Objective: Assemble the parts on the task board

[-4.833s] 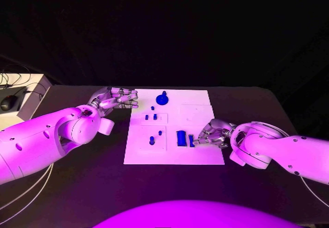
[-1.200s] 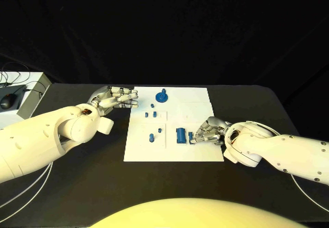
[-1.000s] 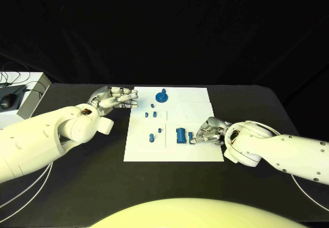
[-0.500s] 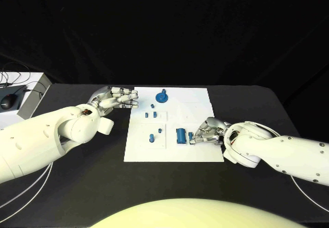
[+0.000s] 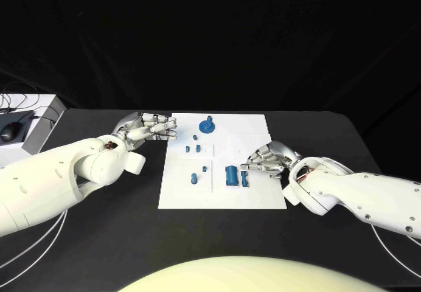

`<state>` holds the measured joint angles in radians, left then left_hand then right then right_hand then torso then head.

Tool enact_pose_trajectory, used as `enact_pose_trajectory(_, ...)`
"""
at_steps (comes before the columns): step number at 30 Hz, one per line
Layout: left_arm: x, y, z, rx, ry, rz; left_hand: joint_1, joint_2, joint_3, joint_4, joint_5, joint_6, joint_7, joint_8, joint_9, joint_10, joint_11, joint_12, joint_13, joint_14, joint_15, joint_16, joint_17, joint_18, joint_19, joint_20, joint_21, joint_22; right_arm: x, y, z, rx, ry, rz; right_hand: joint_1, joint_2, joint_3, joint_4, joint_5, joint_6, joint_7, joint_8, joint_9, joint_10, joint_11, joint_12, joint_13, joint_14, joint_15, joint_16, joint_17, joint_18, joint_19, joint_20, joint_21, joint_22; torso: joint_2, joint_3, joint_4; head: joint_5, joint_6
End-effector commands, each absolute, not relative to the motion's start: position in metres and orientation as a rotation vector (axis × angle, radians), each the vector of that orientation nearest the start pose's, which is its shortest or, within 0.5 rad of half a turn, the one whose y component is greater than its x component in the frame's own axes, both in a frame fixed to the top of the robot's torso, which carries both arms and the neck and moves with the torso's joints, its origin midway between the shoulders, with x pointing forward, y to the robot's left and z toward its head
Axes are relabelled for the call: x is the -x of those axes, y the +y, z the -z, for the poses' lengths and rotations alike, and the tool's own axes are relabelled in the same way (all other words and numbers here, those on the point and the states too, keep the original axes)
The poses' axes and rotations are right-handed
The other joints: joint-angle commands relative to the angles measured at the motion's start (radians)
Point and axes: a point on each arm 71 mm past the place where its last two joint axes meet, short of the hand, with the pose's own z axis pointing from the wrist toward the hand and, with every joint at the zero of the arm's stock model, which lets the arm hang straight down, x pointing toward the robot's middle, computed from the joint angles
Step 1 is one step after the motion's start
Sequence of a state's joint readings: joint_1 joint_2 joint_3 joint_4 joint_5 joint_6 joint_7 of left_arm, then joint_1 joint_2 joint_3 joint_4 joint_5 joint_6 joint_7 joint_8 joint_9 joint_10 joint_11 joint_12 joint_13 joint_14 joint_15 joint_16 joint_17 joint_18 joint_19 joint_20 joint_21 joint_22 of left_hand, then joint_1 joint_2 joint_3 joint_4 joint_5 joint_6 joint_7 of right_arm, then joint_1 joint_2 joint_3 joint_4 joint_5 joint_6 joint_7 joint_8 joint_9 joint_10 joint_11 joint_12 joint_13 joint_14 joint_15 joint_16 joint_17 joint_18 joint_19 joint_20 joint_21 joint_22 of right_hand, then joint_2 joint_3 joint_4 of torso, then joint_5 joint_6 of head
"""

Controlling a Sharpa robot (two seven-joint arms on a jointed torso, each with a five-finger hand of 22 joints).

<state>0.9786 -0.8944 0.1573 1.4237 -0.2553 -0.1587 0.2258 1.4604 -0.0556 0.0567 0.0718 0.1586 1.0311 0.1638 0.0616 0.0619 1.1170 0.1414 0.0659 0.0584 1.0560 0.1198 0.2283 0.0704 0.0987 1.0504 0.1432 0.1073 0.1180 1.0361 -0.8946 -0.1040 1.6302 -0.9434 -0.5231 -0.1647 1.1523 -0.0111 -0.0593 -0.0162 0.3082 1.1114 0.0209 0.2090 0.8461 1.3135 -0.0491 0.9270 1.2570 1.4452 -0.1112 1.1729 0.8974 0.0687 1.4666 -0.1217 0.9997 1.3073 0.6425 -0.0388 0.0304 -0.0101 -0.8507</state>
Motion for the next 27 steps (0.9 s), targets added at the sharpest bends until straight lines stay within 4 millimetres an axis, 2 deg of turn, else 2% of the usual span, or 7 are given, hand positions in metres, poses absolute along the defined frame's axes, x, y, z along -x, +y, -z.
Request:
enact_pose_trajectory(1,-0.484,0.258,0.228,1.086,1.585,1.429,-0.008,0.003,0.001,0.007,0.001,-0.003,0.006,0.001,0.000,-0.010,0.000,-0.004,0.001,-0.007,0.003,0.004,0.001,-0.021,-0.009,0.000,-0.006,-0.002,-0.426,-0.216,0.265,-0.651,1.711,-0.898,-0.020,-0.007,-0.019,0.012,0.014,0.000,0.008,-0.023,-0.027,-0.009,0.005,-0.010,-0.005,-0.004,0.007,-0.007,-0.008,-0.002,0.034,0.004,-0.014,0.129,-0.002,-0.0008,-0.0004,0.001,0.007)
enact_pose_trajectory(8,-0.486,0.258,0.229,1.101,1.557,1.428,-0.007,0.003,-0.001,0.006,0.000,-0.003,0.005,0.002,0.000,-0.010,0.000,-0.004,0.001,-0.007,0.002,0.004,0.001,-0.020,-0.010,0.001,-0.007,-0.002,-0.433,-0.225,0.262,-0.711,1.610,-0.953,-0.010,0.021,-0.064,0.014,0.036,-0.001,0.021,-0.072,-0.070,-0.020,0.014,-0.016,-0.013,-0.005,0.014,-0.009,-0.012,0.003,0.035,0.011,-0.035,0.126,-0.011,-0.0029,-0.0054,0.006,0.026)
enact_pose_trajectory(16,-0.490,0.261,0.230,1.128,1.501,1.415,-0.004,0.004,0.000,0.005,0.001,-0.002,0.005,0.002,0.000,-0.008,-0.001,-0.004,0.001,-0.006,0.002,0.005,0.001,-0.020,-0.009,0.000,-0.007,-0.002,-0.450,-0.233,0.256,-0.738,1.510,-0.984,0.034,0.040,-0.058,-0.049,0.035,0.001,0.031,-0.109,-0.101,-0.070,0.022,-0.101,-0.072,-0.014,0.019,-0.062,-0.061,0.015,0.019,0.017,-0.160,0.100,-0.034,-0.0047,-0.0222,0.020,0.052)
enact_pose_trajectory(18,-0.491,0.263,0.230,1.138,1.483,1.412,-0.004,0.005,0.001,0.005,0.000,-0.001,0.004,0.002,0.000,-0.007,-0.002,-0.004,0.001,-0.006,0.001,0.005,0.001,-0.020,-0.009,0.000,-0.007,-0.002,-0.454,-0.234,0.253,-0.742,1.493,-0.998,0.039,0.045,-0.056,-0.060,0.034,-0.004,0.035,-0.113,-0.102,-0.094,0.023,-0.176,-0.130,-0.019,0.021,-0.105,-0.099,0.021,0.008,0.020,-0.242,0.079,-0.038,-0.0037,-0.0254,0.022,0.060)
enact_pose_trajectory(23,-0.495,0.264,0.229,1.172,1.407,1.405,-0.011,0.004,-0.004,0.007,0.000,-0.001,-0.007,0.001,0.000,-0.027,0.003,-0.004,0.001,-0.010,0.011,-0.051,-0.002,-0.020,-0.021,0.009,-0.015,-0.006,-0.471,-0.236,0.249,-0.770,1.443,-1.041,0.076,0.054,-0.049,-0.087,0.026,-0.044,0.062,-0.134,-0.116,-0.160,0.047,-0.337,-0.298,-0.090,0.048,-0.296,-0.212,0.035,-0.099,0.045,-0.720,-0.094,-0.051,-0.0020,-0.0340,0.031,0.091)
enact_pose_trajectory(25,-0.496,0.264,0.229,1.180,1.378,1.399,-0.013,0.006,-0.012,0.004,-0.001,-0.003,-0.009,0.002,0.000,-0.031,0.004,-0.005,0.001,0.033,0.013,-0.151,0.008,-0.007,-0.024,0.022,-0.021,-0.013,-0.478,-0.238,0.250,-0.794,1.426,-1.052,0.084,0.062,-0.047,-0.090,0.013,-0.077,0.081,-0.143,-0.160,-0.179,0.063,-0.391,-0.375,-0.105,0.057,-0.376,-0.252,0.029,-0.113,0.057,-0.785,-0.157,-0.056,-0.0002,-0.0353,0.037,0.100)
enact_pose_trajectory(27,-0.498,0.263,0.229,1.187,1.350,1.392,-0.020,0.005,-0.018,0.007,-0.001,-0.031,-0.022,-0.001,-0.001,-0.054,0.014,-0.006,0.000,-0.010,0.029,-0.166,-0.001,-0.015,-0.062,0.035,-0.040,-0.024,-0.485,-0.241,0.251,-0.825,1.413,-1.061,0.093,0.071,-0.042,-0.093,0.000,-0.112,0.105,-0.143,-0.263,-0.182,0.084,-0.468,-0.490,-0.139,0.076,-0.463,-0.291,0.020,-0.146,0.076,-0.856,-0.230,-0.061,0.0017,-0.0365,0.041,0.110)
